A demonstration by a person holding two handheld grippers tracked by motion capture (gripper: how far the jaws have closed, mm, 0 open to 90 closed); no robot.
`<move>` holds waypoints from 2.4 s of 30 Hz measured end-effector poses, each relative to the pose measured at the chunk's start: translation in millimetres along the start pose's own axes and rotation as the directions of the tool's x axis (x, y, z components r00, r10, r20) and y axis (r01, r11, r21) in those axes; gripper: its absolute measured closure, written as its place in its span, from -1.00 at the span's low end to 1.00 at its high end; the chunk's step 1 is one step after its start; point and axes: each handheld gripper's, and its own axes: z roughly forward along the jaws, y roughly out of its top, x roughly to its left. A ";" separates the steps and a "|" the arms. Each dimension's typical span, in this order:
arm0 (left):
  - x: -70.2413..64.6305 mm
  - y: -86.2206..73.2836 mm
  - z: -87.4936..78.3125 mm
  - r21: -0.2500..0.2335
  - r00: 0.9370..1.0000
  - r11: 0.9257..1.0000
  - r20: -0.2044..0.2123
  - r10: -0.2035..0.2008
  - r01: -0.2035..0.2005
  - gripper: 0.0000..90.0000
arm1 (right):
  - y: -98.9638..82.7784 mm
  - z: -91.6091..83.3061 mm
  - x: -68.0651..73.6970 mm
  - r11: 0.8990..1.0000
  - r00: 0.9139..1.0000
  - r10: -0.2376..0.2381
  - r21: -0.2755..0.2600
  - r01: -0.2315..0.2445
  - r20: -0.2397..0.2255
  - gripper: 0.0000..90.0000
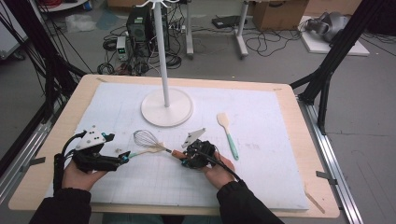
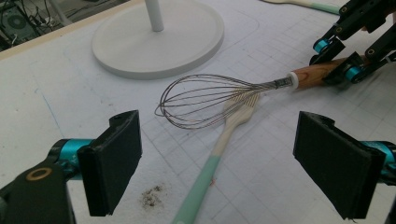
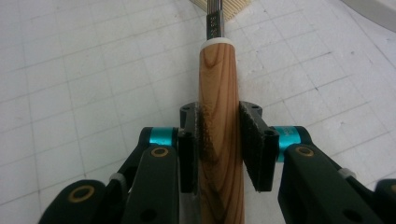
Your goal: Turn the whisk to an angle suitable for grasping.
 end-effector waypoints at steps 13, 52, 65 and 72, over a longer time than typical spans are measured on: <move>-2.0 0.6 1.3 0.002 1.000 1.000 0.006 0.006 -0.006 -0.65 | 0.1 2.8 3.5 1.000 1.000 -0.020 0.015 0.019 0.021 0.55; -30.3 43.6 -2.5 -0.035 0.981 0.987 0.109 0.158 -0.155 -0.54 | 27.2 -61.1 1.5 0.992 0.992 -0.095 -0.092 0.087 -0.086 0.56; -45.2 57.6 11.9 0.015 0.950 0.968 0.198 0.243 -0.251 -0.39 | 40.1 -67.5 10.7 0.984 0.982 -0.147 -0.120 0.133 -0.115 0.56; -55.1 64.7 28.4 0.038 0.918 0.952 0.281 0.280 -0.303 -0.27 | 45.1 -65.7 14.5 0.982 0.974 -0.169 -0.110 0.154 -0.152 0.56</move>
